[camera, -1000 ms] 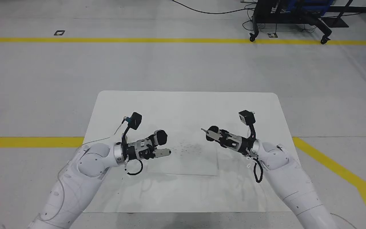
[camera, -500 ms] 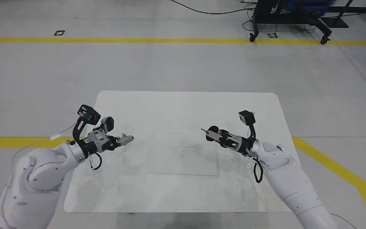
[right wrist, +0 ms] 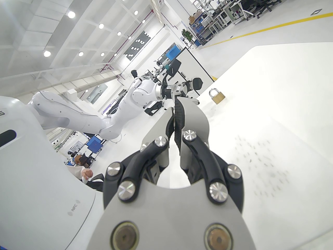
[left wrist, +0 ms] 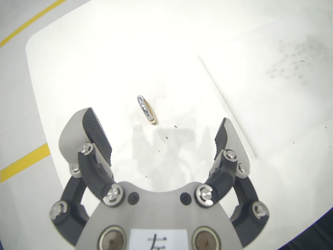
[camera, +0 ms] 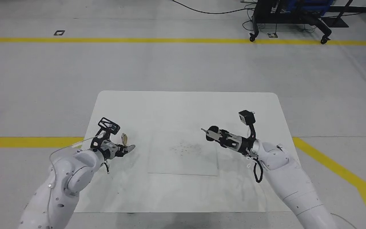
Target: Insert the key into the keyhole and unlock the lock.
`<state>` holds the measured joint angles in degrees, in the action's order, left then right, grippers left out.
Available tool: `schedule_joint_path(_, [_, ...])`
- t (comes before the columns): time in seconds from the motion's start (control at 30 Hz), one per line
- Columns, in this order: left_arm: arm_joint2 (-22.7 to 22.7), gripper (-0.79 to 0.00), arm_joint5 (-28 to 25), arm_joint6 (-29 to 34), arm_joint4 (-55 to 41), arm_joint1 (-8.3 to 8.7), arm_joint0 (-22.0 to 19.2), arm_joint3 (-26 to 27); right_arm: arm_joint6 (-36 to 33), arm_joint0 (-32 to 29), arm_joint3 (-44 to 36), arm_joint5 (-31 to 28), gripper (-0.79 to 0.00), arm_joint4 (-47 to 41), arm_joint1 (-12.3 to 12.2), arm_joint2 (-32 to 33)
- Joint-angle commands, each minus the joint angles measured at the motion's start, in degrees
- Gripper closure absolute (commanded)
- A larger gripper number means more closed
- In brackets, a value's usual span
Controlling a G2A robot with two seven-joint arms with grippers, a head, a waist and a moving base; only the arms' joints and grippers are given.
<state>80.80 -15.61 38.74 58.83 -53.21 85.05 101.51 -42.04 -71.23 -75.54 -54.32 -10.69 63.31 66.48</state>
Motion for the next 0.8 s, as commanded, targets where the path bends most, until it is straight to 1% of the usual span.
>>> schedule_joint_path(0.0, [-1.68,-0.785,0.16,0.06,0.06,-0.3,-2.03,-1.79,0.0,0.0,0.0,0.0,0.0,0.0,0.0,0.01])
schedule_joint_path(0.1, [-3.62,-0.785,0.54,0.44,0.26,-0.69,-4.18,-4.06,0.0,0.0,0.0,0.0,0.0,0.0,0.0,0.01])
schedule_joint_path(0.17, [-4.58,-0.77,1.02,0.64,0.65,-0.92,-5.29,-5.09,0.0,0.0,0.0,0.0,0.0,0.0,0.0,0.01])
schedule_joint_path(0.3, [-5.32,-0.643,1.66,0.57,0.37,-1.21,-6.41,-6.55,0.0,0.0,0.0,0.0,0.0,0.0,0.0,0.01])
schedule_joint_path(0.37, [-5.61,-0.517,2.15,0.53,0.71,-1.33,-6.81,-7.2,0.0,0.0,0.0,0.0,0.0,0.0,0.0,0.01])
schedule_joint_path(0.4, [-5.78,-0.493,2.22,0.43,0.75,-1.4,-7.0,-7.44,0.0,0.0,0.0,0.0,0.0,0.0,0.0,0.01])
schedule_joint_path(0.47, [-6.02,-0.379,2.3,0.25,0.73,-1.51,-7.27,-7.94,0.0,0.0,0.0,0.0,0.0,0.0,0.0,0.01])
schedule_joint_path(0.67, [-6.6,-0.24,2.76,-0.2,1.81,-1.74,-7.62,-8.77,0.0,0.0,0.0,0.0,0.0,0.0,0.0,0.01])
schedule_joint_path(0.7, [-6.69,-0.166,3.08,-0.2,2.15,-1.79,-7.69,-8.95,0.0,0.0,0.0,0.0,0.0,0.0,0.0,0.01])
schedule_joint_path(0.73, [-6.83,-0.065,3.38,-0.24,2.52,-1.84,-7.75,-9.03,0.0,0.0,0.0,0.0,0.0,0.0,0.0,0.01])
schedule_joint_path(0.77, [-6.89,0.0,3.72,-0.47,2.55,-1.9,-7.81,-9.14,0.0,0.0,0.0,0.0,0.0,0.0,0.0,0.01])
